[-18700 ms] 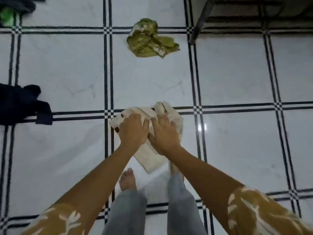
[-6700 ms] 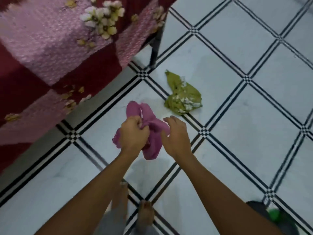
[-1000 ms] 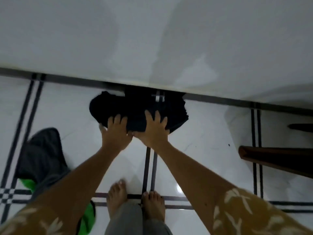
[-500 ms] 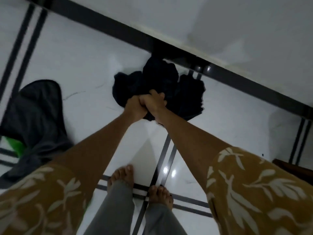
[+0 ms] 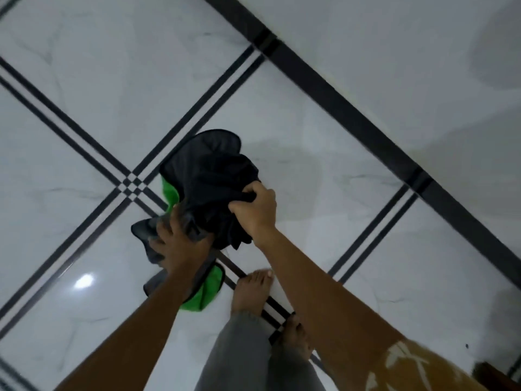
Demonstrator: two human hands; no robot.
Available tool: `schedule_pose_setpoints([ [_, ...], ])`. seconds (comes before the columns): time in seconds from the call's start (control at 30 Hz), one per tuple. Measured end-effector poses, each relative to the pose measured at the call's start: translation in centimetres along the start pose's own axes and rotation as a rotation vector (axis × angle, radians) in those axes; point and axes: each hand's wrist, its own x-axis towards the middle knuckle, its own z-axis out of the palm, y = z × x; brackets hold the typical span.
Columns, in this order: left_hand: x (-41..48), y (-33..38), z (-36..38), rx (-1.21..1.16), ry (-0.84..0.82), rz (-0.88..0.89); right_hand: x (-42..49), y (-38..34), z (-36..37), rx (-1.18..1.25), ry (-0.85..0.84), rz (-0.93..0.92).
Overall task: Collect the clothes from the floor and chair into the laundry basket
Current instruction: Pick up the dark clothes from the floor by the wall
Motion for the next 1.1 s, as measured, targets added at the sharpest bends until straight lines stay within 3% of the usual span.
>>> schedule_pose_setpoints([
  [0.07, 2.1, -0.5, 0.7, 0.053, -0.150, -0.119, 0.8, 0.8, 2.1, -0.063, -0.066, 0.046],
  [0.17, 9.2, -5.1, 5.6, -0.468, -0.516, -0.290, 2.5, 2.8, 4.4, -0.149, -0.210, 0.143],
  [0.27, 9.3, -4.5, 6.7, -0.966, -0.648, -0.563, 3.5, 4.6, 5.6, -0.152, -0.287, 0.160],
  [0.43, 3.6, 0.8, 3.5, -1.259, -0.667, -0.495, 2.6, 3.8, 4.6, -0.048, -0.340, 0.155],
  [0.53, 0.2, 2.9, 0.5, -1.218, -0.708, -0.407, -1.0, 0.7, 1.3, 0.010, -0.305, 0.089],
  [0.63, -3.7, 6.3, -4.0, -1.007, -0.569, -0.059, -5.8, -2.8, -2.9, 0.070, -0.276, -0.022],
  [0.73, -8.3, 9.3, -8.5, -0.893, -0.552, 0.129, -10.7, -5.7, -7.0, 0.099, -0.261, -0.156],
  [0.97, -18.5, 13.4, -14.7, -0.828, -0.591, 0.429, -21.2, -7.7, -13.7, 0.197, -0.138, -0.324],
  [1.1, -24.2, 12.6, -15.6, -0.785, -0.676, 0.489, -26.6, -5.4, -15.4, 0.259, -0.034, -0.353],
])
